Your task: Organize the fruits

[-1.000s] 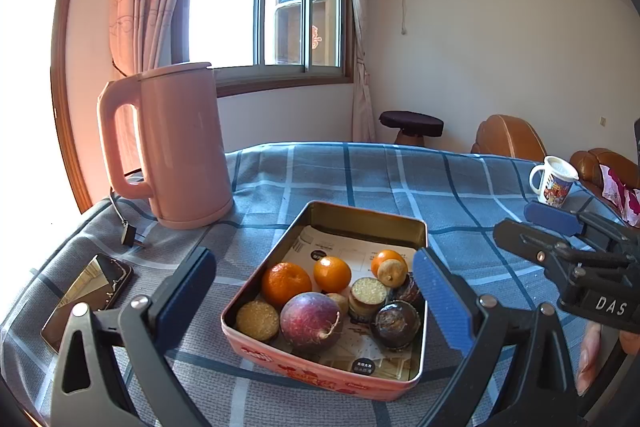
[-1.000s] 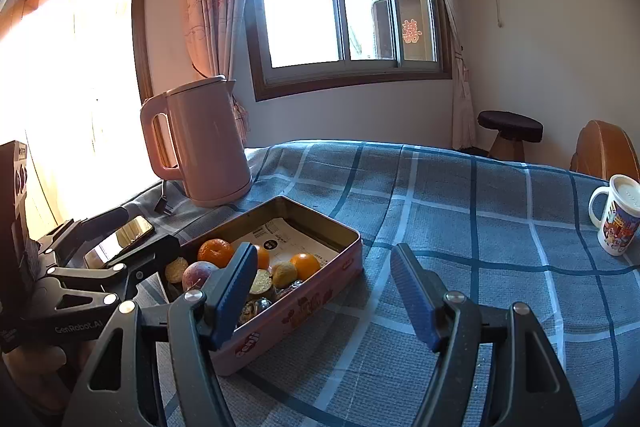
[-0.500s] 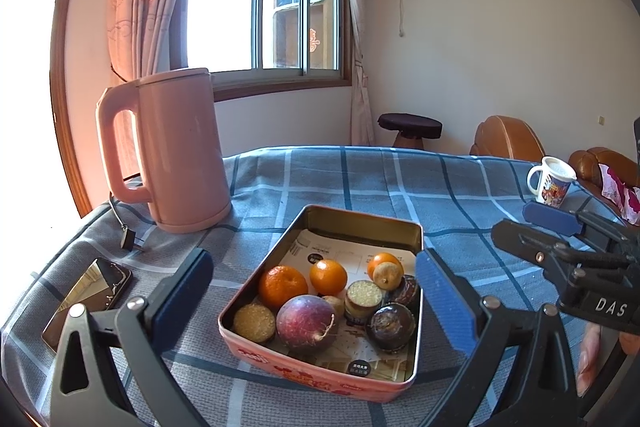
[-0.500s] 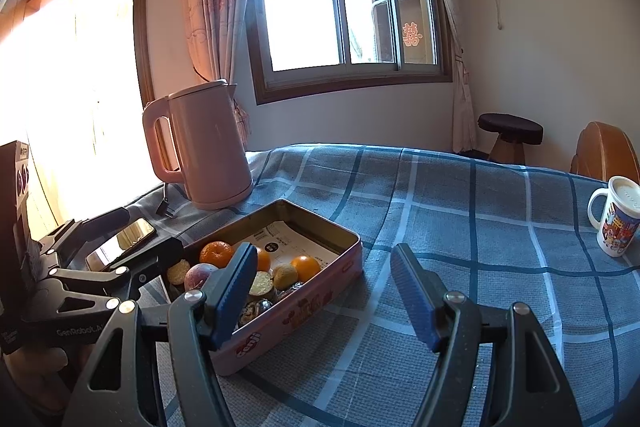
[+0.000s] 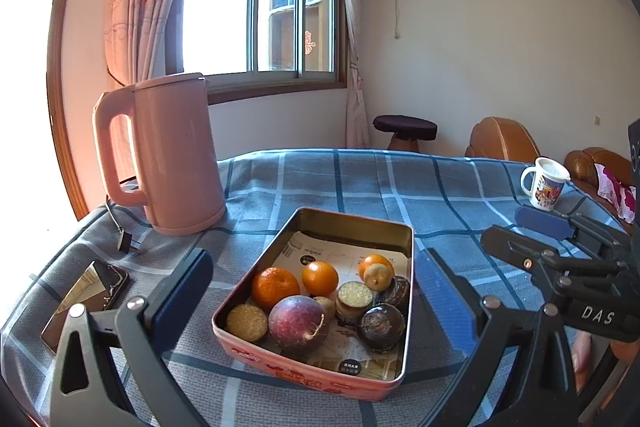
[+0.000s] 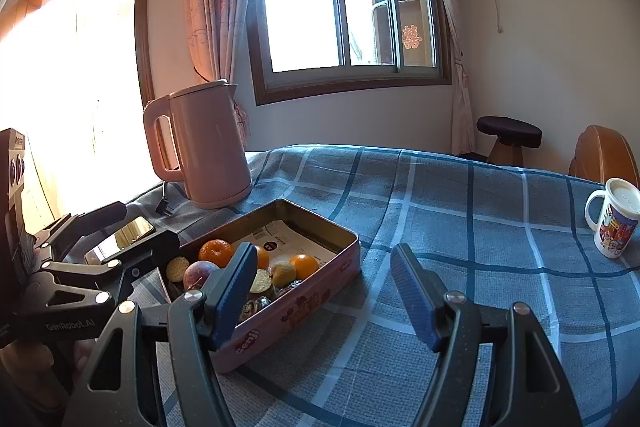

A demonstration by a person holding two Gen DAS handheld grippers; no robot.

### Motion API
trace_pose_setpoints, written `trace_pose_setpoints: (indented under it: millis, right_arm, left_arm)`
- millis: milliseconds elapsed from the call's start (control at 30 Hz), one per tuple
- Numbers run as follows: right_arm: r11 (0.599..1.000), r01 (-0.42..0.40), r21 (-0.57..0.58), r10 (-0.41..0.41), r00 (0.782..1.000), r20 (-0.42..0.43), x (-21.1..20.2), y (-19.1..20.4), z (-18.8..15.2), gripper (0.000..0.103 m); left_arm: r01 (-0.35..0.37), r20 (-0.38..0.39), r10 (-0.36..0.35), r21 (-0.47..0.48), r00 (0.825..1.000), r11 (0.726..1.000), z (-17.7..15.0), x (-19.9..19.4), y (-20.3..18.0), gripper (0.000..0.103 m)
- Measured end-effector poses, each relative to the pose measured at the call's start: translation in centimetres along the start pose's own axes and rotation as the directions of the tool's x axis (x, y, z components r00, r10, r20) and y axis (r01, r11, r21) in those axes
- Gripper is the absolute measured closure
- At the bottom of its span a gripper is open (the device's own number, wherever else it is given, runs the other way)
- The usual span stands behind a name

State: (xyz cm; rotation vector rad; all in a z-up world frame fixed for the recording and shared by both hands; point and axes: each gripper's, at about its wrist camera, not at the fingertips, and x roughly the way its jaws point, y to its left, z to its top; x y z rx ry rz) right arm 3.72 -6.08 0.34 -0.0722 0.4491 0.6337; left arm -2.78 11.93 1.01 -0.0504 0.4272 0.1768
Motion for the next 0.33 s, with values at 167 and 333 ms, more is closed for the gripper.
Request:
trace_pose_setpoints:
  millis: [167, 333]
  right_arm:
    - [1.0, 0.001, 0.001, -0.001, 1.0, 0.001, -0.05, -0.09, -0.09, 0.033]
    - [1.0, 0.007, 0.002, -0.007, 1.0, 0.001, -0.07, -0.32, -0.38, 0.033]
  left_arm:
    - [-0.011, 0.003, 0.011, 0.007, 1.0, 1.0, -0.1, 0.02, -0.15, 0.0]
    - [-0.019, 0.012, 0.019, 0.017, 1.0, 1.0, -0.07, -0.16, -0.31, 0.0]
